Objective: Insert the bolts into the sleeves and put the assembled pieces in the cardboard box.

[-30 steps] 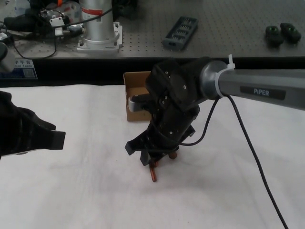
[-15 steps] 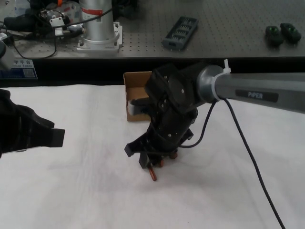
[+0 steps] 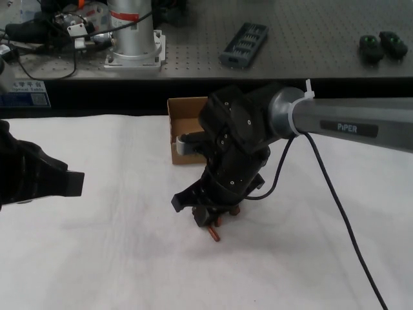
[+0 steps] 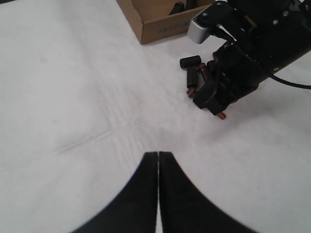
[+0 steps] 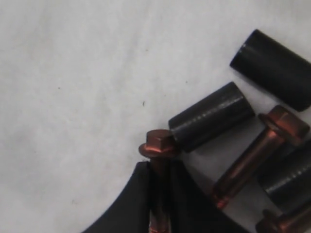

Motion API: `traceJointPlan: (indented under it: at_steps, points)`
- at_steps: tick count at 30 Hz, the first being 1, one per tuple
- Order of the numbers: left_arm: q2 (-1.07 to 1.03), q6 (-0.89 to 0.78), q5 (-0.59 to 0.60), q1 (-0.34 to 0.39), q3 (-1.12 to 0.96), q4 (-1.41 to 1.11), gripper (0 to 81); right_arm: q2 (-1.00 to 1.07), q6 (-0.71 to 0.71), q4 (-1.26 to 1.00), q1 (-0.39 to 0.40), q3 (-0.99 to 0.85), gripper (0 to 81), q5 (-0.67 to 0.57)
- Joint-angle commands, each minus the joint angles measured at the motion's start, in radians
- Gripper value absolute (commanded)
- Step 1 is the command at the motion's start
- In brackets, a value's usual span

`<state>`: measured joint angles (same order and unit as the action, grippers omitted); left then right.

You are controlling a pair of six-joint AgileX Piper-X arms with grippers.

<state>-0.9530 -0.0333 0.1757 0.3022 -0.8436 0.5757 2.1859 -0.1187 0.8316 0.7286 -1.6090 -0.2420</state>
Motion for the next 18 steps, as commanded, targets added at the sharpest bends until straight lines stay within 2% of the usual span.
traceJointPlan:
  at_steps: [1, 9, 13, 18]
  points:
    - [0.010, -0.013, -0.015, -0.003, -0.001, -0.002, 0.7, 0.017, 0.011, 0.058, 0.000, -0.025, 2.9, -0.044]
    - [0.010, -0.013, -0.015, -0.003, -0.001, -0.002, 0.7, -0.093, 0.077, 0.165, 0.000, -0.073, 2.9, -0.044]
    - [0.010, -0.013, -0.010, -0.003, -0.001, -0.002, 0.7, -0.181, 0.162, 0.291, 0.000, -0.067, 2.9, -0.039]
    - [-0.006, 0.061, 0.135, -0.003, -0.001, -0.009, 0.6, -0.265, 0.232, 0.406, 0.000, -0.067, 2.9, -0.016]
